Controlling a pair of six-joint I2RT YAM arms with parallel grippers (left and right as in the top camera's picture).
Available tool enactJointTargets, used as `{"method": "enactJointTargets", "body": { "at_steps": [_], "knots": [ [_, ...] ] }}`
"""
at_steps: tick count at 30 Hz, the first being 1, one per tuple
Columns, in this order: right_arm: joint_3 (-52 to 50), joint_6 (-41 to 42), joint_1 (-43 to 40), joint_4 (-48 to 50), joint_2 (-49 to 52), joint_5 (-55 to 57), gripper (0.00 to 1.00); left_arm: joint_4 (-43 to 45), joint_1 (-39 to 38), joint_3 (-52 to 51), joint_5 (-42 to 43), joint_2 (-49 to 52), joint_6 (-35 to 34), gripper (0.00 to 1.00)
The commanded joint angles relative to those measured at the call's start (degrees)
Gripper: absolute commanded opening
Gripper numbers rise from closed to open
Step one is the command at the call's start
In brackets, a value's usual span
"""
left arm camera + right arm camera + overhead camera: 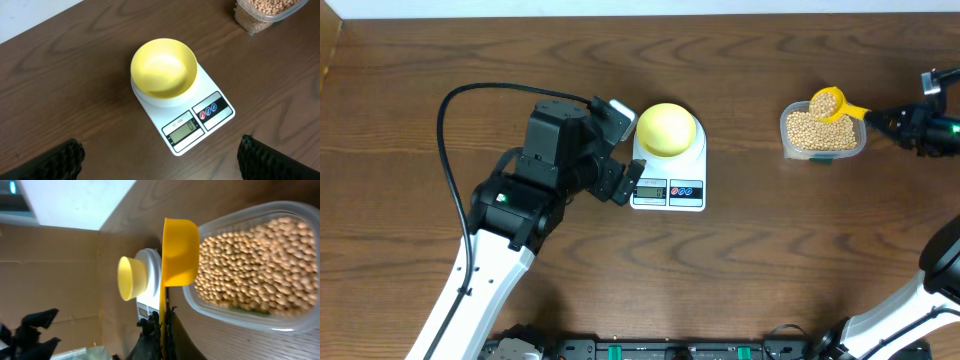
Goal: Scoop item into bowl and weigh 50g on scale
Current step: 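Drag the scoop through the soybeans and lift it filled, then carry the filled scoop left over the yellow bowl on the scale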
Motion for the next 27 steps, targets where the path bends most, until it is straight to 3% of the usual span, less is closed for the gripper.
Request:
{"method": "enactJointTargets", "body": {
  "at_steps": [1, 14, 27],
  "knots": [
    [-0.26, -0.85, -0.35, -0.11, 0.31, -6.23, 0.01, -0.04, 0.28, -0.39, 0.87, 0.07, 0.35, 1.00],
    [-0.26, -0.83, 1.62, -0.02, 0.31, -9.73, 0.01, -0.04, 0.28, -0.39, 0.87, 0.07, 0.35, 1.00],
    [-0.26, -0.83, 9.55, 1.86, 0.31, -12.44, 0.01, -0.04, 0.31, -0.39, 0.87, 0.07, 0.35, 1.00]
  ]
}}
